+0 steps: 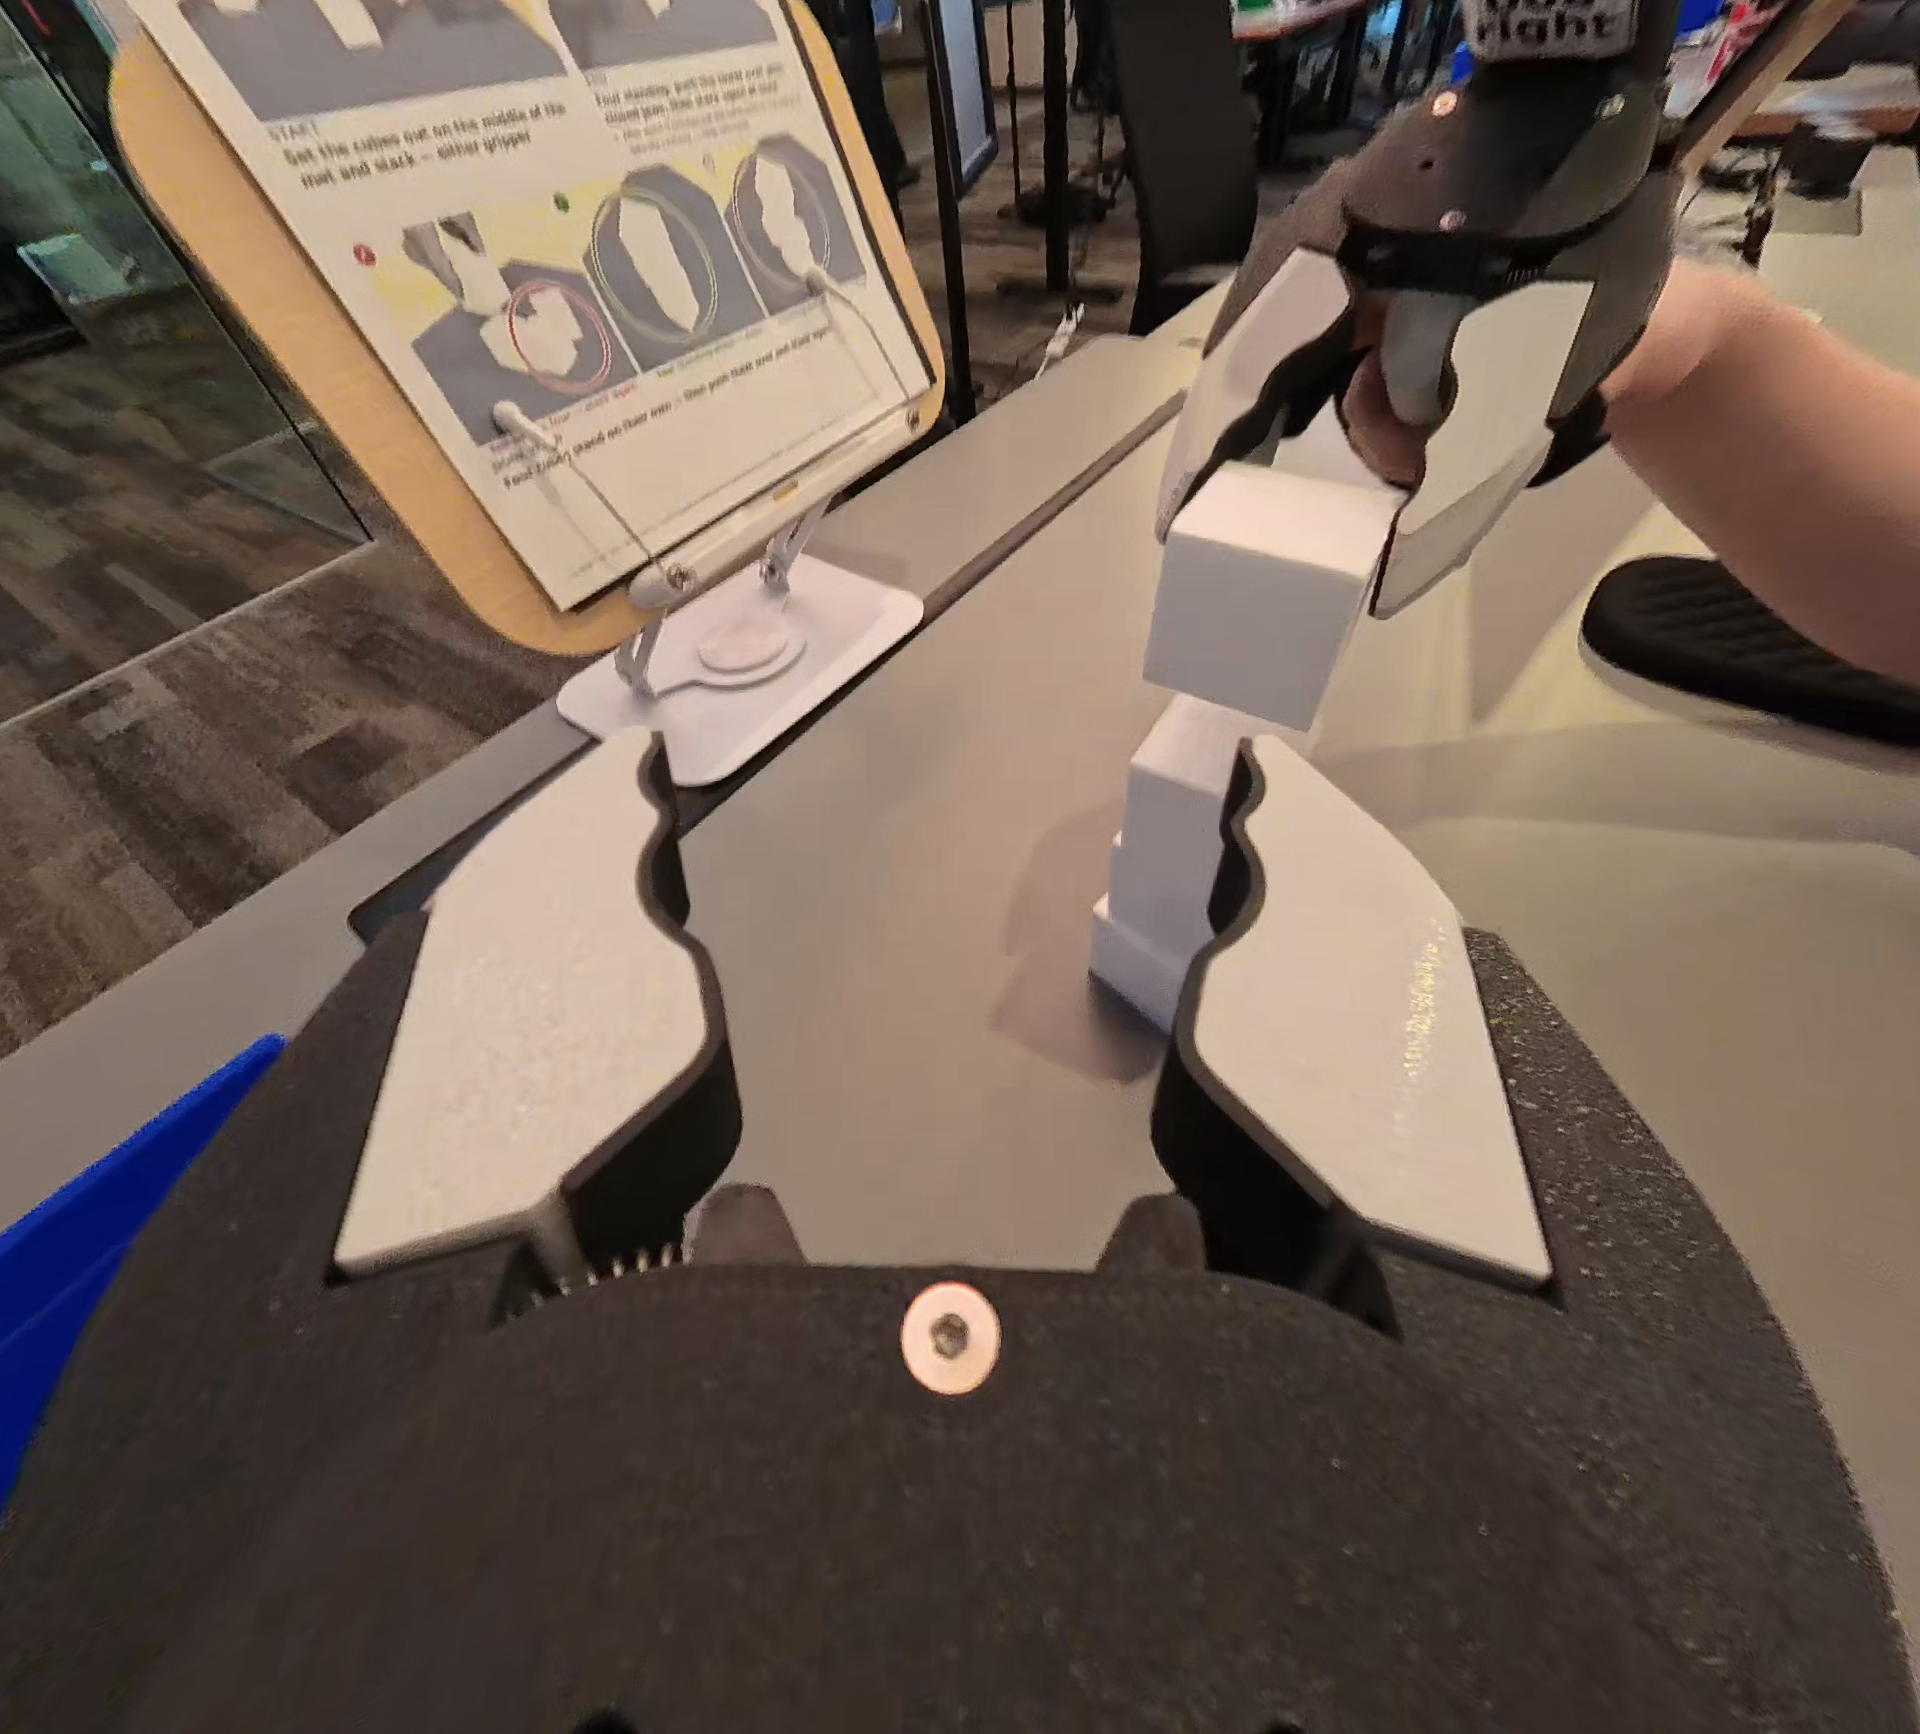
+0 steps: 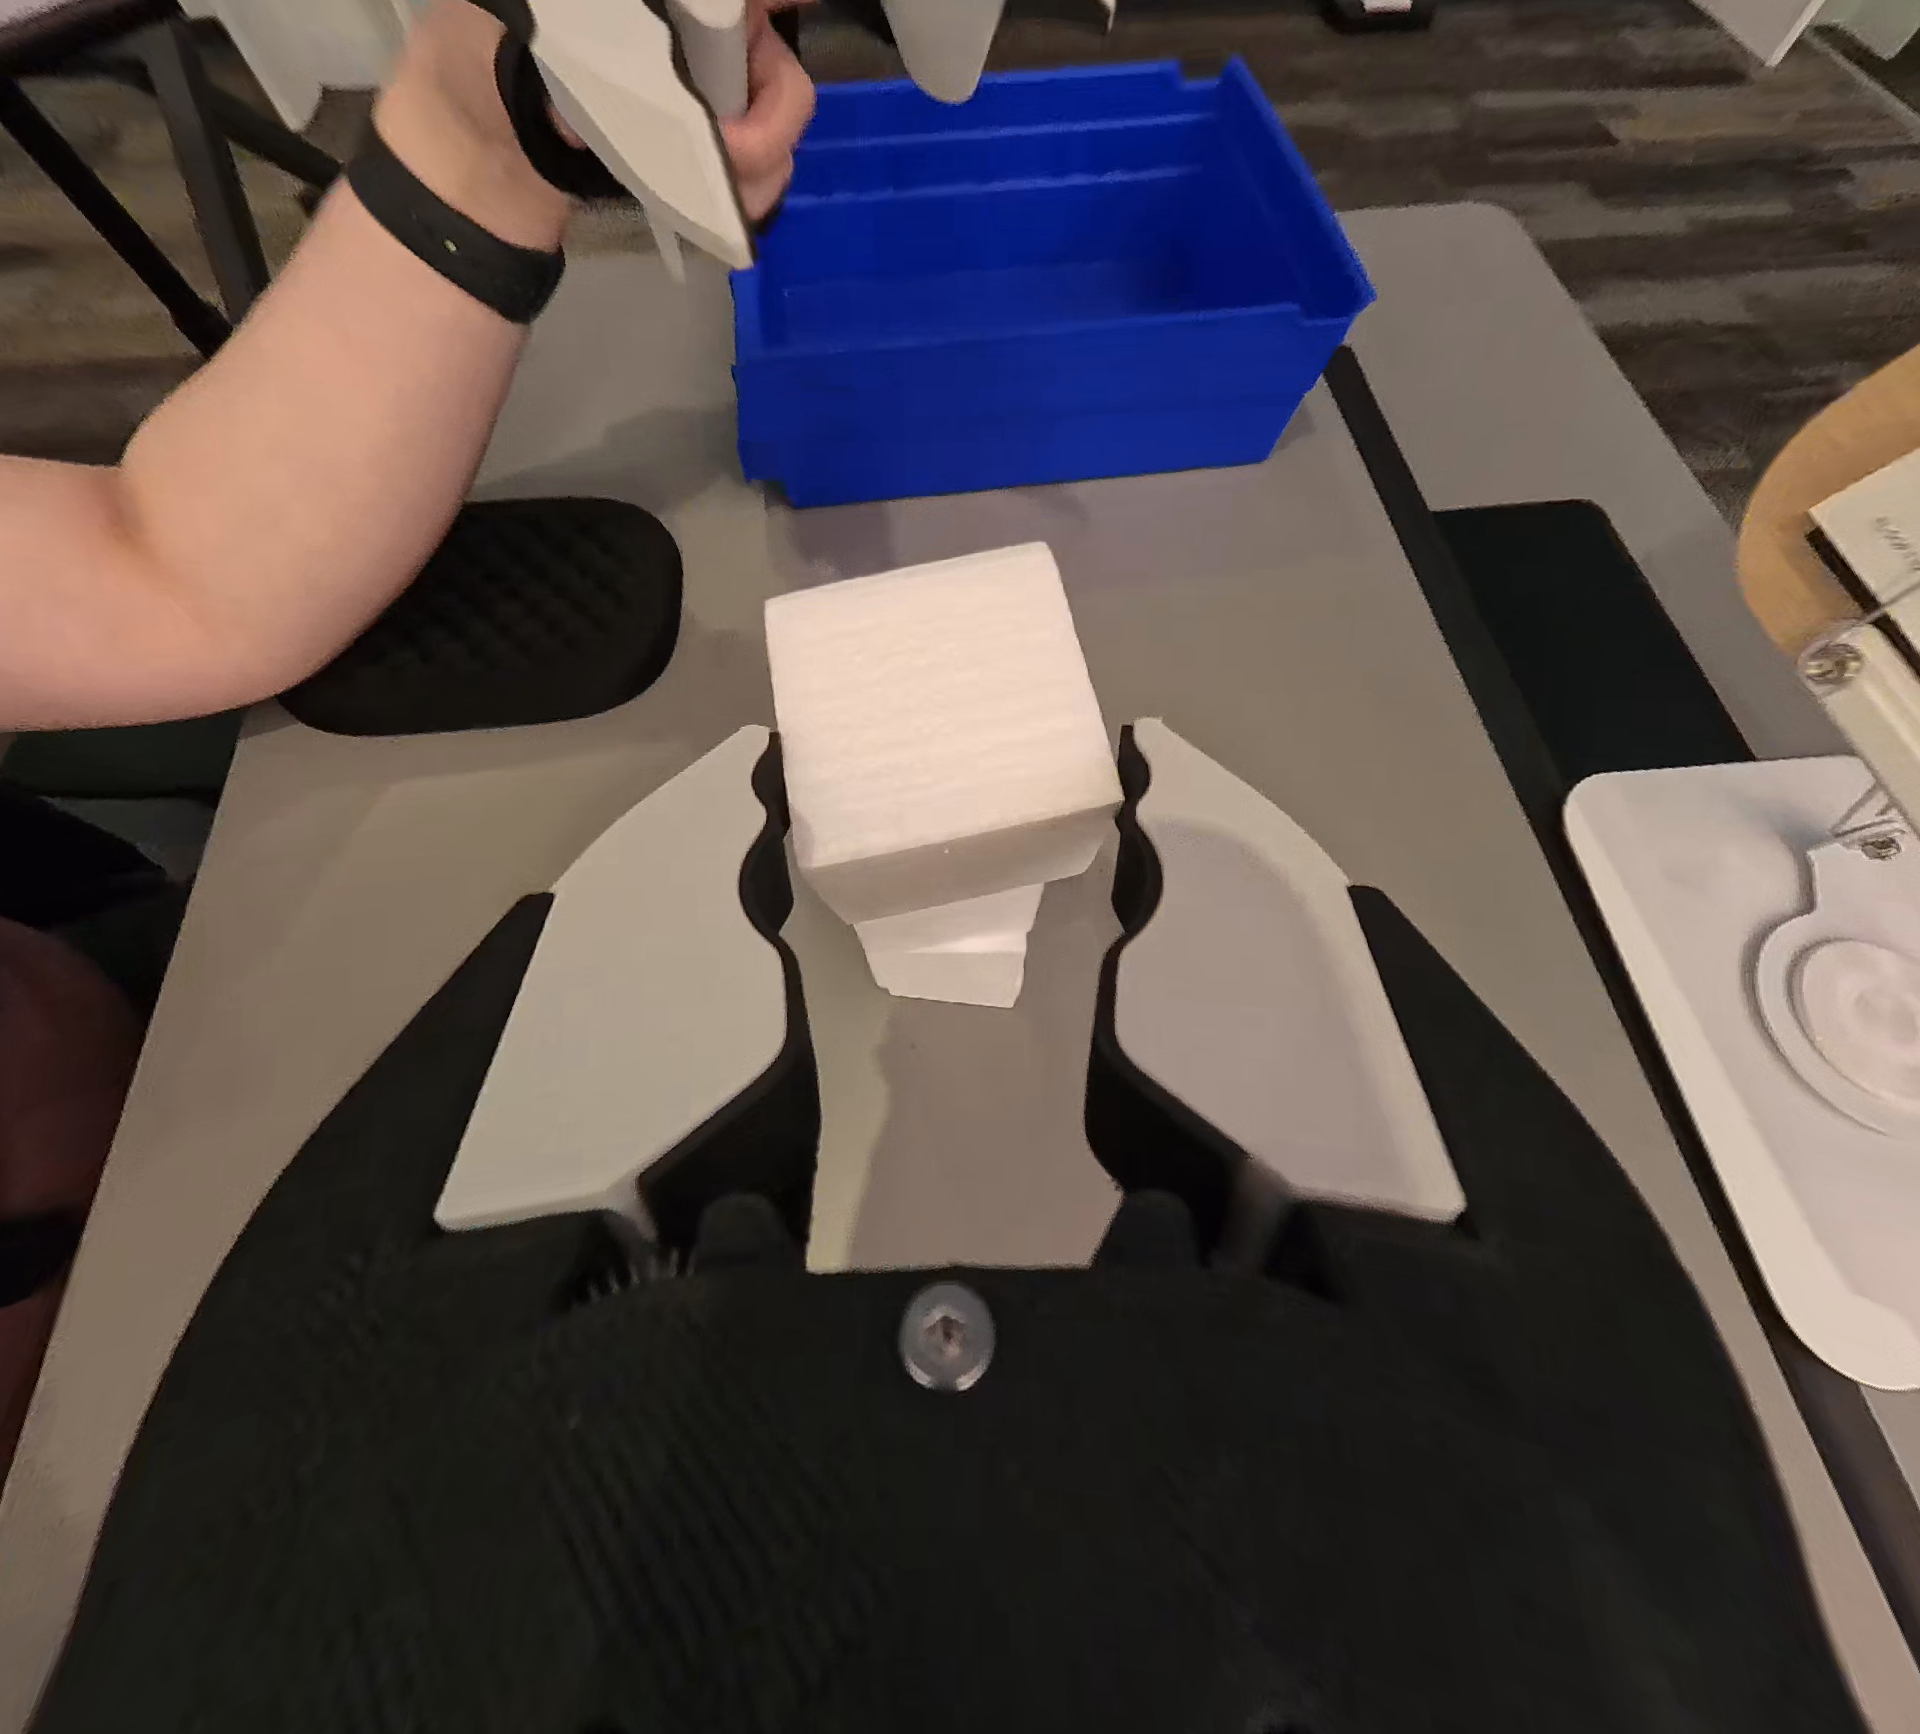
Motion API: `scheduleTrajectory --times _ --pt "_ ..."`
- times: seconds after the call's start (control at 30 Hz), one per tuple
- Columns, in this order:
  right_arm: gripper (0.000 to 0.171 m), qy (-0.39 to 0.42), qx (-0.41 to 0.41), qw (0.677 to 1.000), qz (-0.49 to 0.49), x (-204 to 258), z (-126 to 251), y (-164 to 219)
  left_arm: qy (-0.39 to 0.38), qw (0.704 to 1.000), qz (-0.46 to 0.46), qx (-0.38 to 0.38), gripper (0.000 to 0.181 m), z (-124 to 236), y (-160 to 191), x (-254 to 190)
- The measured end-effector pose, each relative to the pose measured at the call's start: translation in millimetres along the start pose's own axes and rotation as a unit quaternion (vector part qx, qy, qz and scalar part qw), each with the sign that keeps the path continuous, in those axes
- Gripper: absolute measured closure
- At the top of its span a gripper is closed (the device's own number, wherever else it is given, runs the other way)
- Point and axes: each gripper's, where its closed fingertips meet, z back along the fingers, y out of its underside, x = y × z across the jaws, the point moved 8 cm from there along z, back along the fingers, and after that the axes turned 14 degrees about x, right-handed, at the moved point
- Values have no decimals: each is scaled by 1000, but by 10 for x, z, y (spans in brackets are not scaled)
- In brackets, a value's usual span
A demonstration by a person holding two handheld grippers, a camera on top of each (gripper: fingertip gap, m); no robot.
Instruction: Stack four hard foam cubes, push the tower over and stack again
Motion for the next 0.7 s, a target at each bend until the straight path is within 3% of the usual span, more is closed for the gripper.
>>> scheduleTrajectory --times 0.2,0.33,0.53,0.7 --pt "110 -1 55 998 -11 8 -230 41 -3 1000 -7 29 82 65 52 -10" --pt "99 13 22 1000 2 53 -179 20 -9 998 -35 55 81 -23 25 -85" --pt "98 16 -69 997 17 160 322 144 -8 994 -61 94 92 -215 19 -178" --pt "101 99 -66 993 -15 -5 837 759 -48 989 -42 135 95 -271 99 -204"
